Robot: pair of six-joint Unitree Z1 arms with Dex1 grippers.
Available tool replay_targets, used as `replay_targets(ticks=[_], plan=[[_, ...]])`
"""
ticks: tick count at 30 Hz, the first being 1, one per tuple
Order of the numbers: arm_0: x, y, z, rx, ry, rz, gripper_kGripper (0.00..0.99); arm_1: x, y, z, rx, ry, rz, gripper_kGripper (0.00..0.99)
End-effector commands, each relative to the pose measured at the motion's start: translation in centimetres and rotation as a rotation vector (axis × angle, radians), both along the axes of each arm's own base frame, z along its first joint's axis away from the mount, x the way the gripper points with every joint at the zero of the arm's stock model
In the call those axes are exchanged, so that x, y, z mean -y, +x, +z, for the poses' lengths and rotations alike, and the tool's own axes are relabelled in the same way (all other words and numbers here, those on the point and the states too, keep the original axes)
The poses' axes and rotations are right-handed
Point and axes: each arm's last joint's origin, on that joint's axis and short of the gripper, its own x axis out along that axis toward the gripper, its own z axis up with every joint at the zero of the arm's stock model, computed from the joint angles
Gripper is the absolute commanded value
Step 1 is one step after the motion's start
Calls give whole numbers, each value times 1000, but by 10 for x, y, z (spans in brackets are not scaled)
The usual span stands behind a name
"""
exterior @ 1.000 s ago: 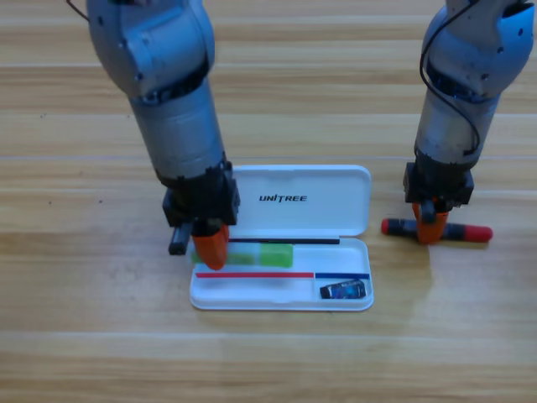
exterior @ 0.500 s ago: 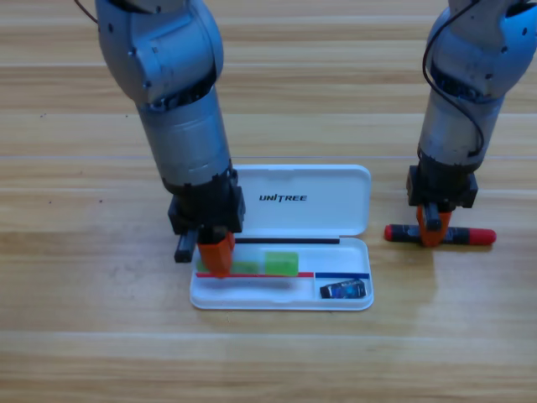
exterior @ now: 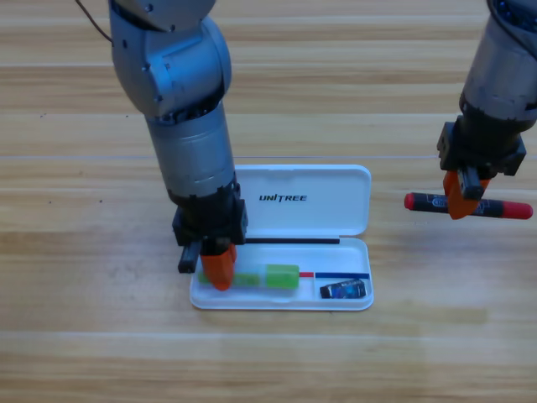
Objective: Clean up eraser and pencils
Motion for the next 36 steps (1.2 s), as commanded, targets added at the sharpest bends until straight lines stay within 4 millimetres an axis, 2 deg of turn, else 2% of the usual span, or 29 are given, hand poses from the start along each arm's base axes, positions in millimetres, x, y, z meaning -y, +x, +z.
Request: replay_targets(ticks=[1,3,5,6,7,9,19,21,23,27,30,33,36], plan=[[9,-6,-19,-43,26,-12,0,-13,-22,1,-40,11,41,0],[8,-6,-20,-50,32,-11,0,-14,-23,0,-46,15,40,0],[7,-8,-19,-51,35,-11,635,-14,-24,1,-46,15,42,0],[7,-9,-19,-54,37,-12,870,-15,-25,1,-46,15,42,0],[6,-9,-18,-54,37,-11,942,-15,-25,1,-46,17,42,0],[5,-9,-18,-54,37,-11,982,-15,-25,1,-47,18,42,0],[3,-12,-15,-56,37,-12,988,-22,-34,6,-54,45,59,0],[1,-13,-7,-46,27,-15,989,-28,-38,8,-50,51,74,0],[-4,-15,10,-31,3,-25,989,-37,-43,8,-48,56,89,0],[-45,-18,77,76,-91,22,990,-61,-45,1,-49,58,117,0],[-96,-24,118,157,-150,76,990,-85,-44,-7,-44,61,139,0],[-148,-26,135,178,-215,139,990,-108,-39,-20,-35,57,160,0],[-191,-24,132,160,-265,194,990,-127,-32,-36,-34,52,174,0]])
